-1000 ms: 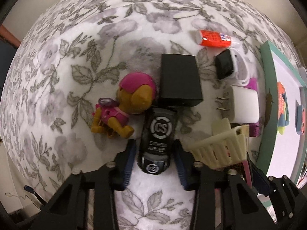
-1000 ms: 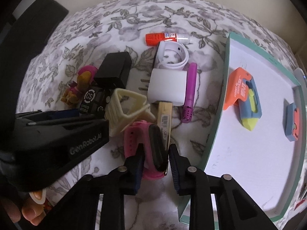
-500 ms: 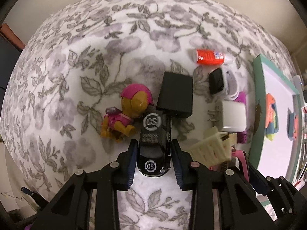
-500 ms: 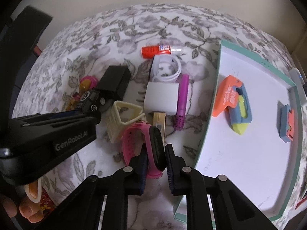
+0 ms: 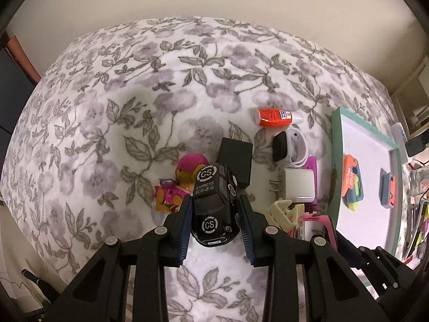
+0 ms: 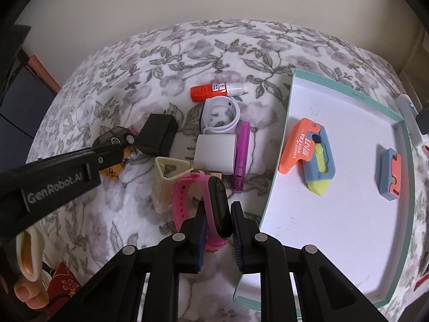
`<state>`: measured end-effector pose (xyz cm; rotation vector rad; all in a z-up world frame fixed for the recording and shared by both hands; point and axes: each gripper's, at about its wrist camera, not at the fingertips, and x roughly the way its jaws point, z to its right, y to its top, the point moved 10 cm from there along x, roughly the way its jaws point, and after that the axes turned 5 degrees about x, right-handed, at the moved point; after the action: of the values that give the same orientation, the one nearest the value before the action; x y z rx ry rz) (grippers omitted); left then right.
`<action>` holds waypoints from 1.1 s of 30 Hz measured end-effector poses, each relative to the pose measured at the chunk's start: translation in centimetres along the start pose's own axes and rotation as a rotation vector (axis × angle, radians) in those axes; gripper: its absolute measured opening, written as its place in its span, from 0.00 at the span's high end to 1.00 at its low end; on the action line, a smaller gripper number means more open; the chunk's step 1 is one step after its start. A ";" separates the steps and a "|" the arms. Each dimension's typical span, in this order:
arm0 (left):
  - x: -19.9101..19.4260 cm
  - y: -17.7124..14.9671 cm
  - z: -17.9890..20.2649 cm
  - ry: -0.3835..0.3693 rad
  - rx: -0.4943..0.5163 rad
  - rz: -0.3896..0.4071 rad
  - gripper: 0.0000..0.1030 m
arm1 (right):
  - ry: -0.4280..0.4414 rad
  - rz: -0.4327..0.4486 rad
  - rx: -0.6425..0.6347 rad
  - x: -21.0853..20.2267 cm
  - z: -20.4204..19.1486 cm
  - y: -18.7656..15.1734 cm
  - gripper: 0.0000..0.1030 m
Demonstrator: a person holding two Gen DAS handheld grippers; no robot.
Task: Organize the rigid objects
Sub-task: 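Carry car and watch band into the tray and open both grippers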
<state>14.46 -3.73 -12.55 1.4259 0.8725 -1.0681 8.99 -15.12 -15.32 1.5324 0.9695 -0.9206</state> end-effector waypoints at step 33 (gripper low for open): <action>-3.5 -1.5 11.2 -0.096 0.242 0.081 0.66 | -0.075 0.055 0.465 -4.1 17.9 -0.3 0.82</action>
<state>10.33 -14.46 -9.65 1.5815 0.6268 -1.2009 5.99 -33.23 -14.32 1.8831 0.6827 -1.2129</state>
